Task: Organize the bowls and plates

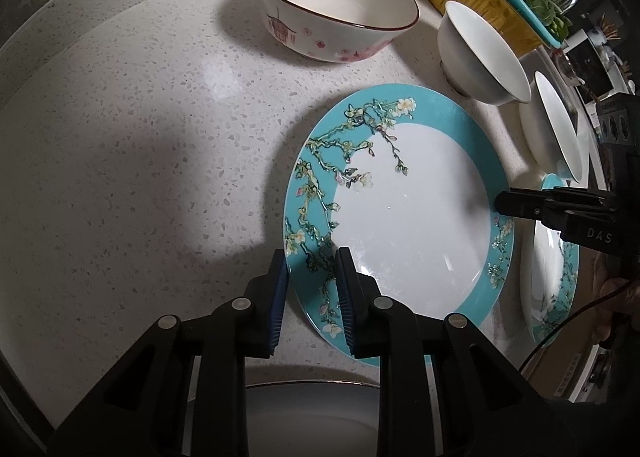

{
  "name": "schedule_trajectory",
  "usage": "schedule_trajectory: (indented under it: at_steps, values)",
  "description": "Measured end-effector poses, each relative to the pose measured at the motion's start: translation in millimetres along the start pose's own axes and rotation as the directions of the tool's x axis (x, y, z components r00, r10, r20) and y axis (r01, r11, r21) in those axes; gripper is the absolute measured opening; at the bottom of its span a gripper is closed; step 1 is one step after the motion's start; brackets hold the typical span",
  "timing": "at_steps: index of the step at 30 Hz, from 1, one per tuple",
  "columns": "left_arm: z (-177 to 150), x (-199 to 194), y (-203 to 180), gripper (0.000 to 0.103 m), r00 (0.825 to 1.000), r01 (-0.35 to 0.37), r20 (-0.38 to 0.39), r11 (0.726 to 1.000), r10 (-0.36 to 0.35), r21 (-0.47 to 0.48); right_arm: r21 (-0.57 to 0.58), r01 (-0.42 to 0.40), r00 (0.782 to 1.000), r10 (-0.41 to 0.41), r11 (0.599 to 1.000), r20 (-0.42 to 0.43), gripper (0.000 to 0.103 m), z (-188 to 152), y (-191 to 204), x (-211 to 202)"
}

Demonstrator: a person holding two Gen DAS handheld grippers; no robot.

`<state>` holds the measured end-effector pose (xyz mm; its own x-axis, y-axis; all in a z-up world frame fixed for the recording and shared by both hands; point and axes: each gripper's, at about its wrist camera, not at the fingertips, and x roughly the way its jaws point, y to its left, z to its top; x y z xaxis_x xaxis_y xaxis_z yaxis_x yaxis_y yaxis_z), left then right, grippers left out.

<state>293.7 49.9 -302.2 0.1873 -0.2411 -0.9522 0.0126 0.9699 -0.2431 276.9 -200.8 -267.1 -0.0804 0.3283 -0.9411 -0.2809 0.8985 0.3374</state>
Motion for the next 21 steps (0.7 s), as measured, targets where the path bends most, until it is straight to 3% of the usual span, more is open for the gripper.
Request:
schedule_trajectory:
  at_steps: [21]
  values:
    - [-17, -48, 13, 0.021, 0.999, -0.008, 0.046, 0.998, 0.01, -0.058, -0.035, -0.038, 0.999, 0.039, 0.999, 0.035, 0.015, -2, 27, -19]
